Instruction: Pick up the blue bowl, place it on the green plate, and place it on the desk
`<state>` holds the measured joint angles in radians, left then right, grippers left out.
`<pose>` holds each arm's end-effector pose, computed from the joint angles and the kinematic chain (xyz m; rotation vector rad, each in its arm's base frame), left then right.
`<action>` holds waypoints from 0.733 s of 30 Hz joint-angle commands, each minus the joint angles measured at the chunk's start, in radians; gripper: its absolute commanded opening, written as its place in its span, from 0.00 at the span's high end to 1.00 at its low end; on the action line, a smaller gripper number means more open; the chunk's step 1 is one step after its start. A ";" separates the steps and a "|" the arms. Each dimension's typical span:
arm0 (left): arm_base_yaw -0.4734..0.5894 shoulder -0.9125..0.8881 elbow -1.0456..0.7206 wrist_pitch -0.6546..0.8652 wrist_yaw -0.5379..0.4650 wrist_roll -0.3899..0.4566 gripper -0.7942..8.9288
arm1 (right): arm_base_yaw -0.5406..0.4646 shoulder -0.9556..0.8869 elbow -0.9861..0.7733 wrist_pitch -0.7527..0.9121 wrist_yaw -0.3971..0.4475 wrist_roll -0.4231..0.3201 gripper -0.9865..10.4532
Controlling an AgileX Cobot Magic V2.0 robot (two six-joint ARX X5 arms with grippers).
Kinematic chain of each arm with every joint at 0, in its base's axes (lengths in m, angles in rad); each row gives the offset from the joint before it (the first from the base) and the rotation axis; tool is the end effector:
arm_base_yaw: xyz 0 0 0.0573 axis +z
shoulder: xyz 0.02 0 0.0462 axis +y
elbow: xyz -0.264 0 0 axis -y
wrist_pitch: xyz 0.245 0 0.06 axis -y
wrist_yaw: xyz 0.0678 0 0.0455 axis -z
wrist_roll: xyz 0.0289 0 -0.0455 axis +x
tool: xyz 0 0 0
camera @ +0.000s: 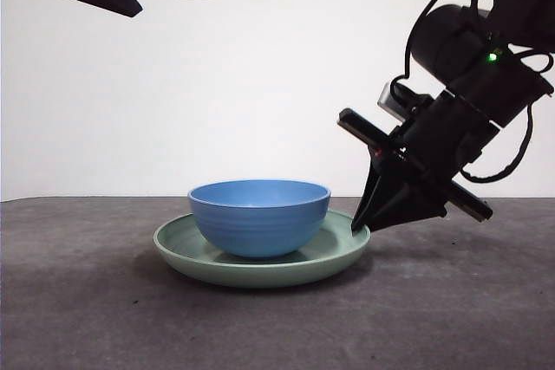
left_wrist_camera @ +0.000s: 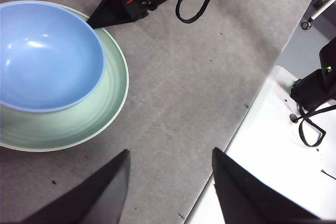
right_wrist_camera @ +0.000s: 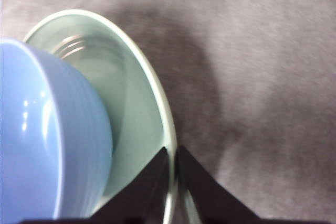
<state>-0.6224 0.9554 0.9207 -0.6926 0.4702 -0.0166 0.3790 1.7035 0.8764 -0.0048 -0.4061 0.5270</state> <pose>0.1422 -0.1182 0.3083 0.0438 0.7697 -1.0356 0.3010 0.1321 0.1557 0.4809 1.0267 0.4963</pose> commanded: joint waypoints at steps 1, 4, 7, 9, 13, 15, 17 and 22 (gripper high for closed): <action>-0.006 0.006 0.009 0.004 0.002 0.005 0.66 | 0.007 0.022 0.023 0.020 -0.004 0.015 0.90; -0.006 0.006 0.009 0.004 0.002 0.005 0.66 | 0.007 0.022 0.023 0.022 -0.003 0.013 0.90; -0.006 0.006 0.009 0.003 0.002 0.005 0.66 | 0.007 0.022 0.023 0.019 -0.003 0.013 0.90; -0.006 0.006 0.009 0.000 0.002 0.005 0.66 | 0.007 0.022 0.023 0.019 -0.003 0.014 0.86; -0.006 0.006 0.009 -0.008 0.002 0.005 0.66 | 0.007 0.022 0.023 0.019 -0.003 0.016 0.80; -0.006 0.006 0.009 -0.013 0.002 0.005 0.66 | 0.007 0.020 0.023 0.019 -0.003 0.016 0.80; -0.006 0.006 0.009 -0.017 0.002 0.005 0.66 | 0.006 0.016 0.023 0.019 -0.003 0.016 0.80; -0.006 0.006 0.009 -0.019 0.002 0.005 0.66 | 0.004 -0.029 0.023 -0.006 0.018 0.011 0.80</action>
<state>-0.6224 0.9554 0.9207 -0.7147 0.4702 -0.0166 0.3794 1.6829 0.8806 -0.0177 -0.3923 0.5320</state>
